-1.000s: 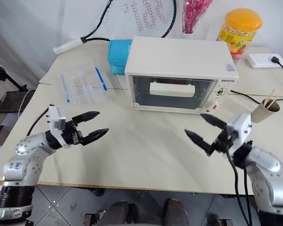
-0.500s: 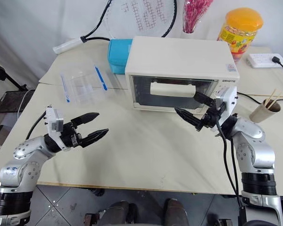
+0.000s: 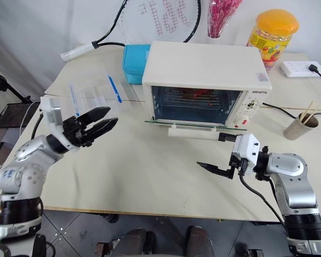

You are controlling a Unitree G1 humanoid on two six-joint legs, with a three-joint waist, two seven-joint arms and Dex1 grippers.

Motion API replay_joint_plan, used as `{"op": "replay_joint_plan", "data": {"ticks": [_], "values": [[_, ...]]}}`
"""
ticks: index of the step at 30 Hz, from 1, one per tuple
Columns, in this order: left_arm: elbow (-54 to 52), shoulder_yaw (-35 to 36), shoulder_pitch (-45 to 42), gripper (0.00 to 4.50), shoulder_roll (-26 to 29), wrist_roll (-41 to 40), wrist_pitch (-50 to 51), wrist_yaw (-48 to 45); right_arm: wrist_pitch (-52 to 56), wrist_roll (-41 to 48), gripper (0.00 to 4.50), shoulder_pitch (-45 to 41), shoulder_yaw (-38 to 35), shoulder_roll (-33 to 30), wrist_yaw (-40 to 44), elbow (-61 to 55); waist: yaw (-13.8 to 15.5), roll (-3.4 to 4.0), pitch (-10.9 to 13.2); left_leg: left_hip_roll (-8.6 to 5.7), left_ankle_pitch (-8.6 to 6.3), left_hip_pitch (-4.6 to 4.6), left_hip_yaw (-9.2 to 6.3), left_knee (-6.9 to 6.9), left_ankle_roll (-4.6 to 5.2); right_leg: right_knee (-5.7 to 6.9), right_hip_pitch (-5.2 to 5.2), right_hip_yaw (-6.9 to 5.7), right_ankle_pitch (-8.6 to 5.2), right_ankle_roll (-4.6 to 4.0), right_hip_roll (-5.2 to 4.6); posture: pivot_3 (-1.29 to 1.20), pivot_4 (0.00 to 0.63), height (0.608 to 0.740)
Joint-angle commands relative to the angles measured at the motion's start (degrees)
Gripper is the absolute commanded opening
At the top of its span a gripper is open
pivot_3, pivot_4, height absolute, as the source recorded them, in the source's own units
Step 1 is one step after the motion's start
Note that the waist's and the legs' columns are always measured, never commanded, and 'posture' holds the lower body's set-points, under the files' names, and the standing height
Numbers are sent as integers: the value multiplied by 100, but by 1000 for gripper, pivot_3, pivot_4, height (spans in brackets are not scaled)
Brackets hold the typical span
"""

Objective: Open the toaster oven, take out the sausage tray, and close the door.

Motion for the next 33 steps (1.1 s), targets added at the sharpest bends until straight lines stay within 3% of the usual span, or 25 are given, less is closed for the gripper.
{"op": "replay_joint_plan", "data": {"ticks": [1,7,13,19,27,30,33], "values": [[507,-436,-471,1907,-291,465,-369,45,-183,15,4500,-35,-32,1,14,-7,7,-1,0,0,0,0,0,1,0,-1,0,0,0,1,0,0,150,740],[1443,-1077,-1195,43,-1021,1104,-926,17,-313,-62,4500,16,-14,4,-55,20,76,-4,2,-2,1,-4,1,2,2,-2,-1,-3,1,2,3,0,150,740],[2315,-1345,-1661,43,-1606,1529,-1256,95,-445,-147,4500,223,-72,-24,-183,-61,106,-6,3,-1,3,-6,2,4,4,-3,-1,-7,1,3,4,0,150,740],[2352,-1755,-1557,43,-1634,1849,-1390,-395,-554,-251,4500,1113,-489,3,-717,-347,138,-6,3,-2,3,-10,-6,4,4,-3,0,-18,1,3,4,0,150,740],[2227,-2218,-1053,43,-1423,2395,-1758,-780,-940,-471,4500,3169,-2167,-141,-1430,-377,197,-5,2,-8,4,-12,-2,4,7,-14,3,-13,3,6,2,0,150,740],[2142,-2242,-905,43,-1419,2460,-1769,-781,-909,-604,4500,3174,-2557,-353,-1644,-360,100,-5,3,-3,17,-6,10,5,11,-17,5,2,10,19,1,0,150,740],[2019,-2181,-769,43,-1433,2425,-1725,-684,-596,-816,4500,2739,-2472,-591,-1996,-555,40,-4,2,4,22,10,18,4,6,-10,6,16,12,21,2,0,150,740]]}}
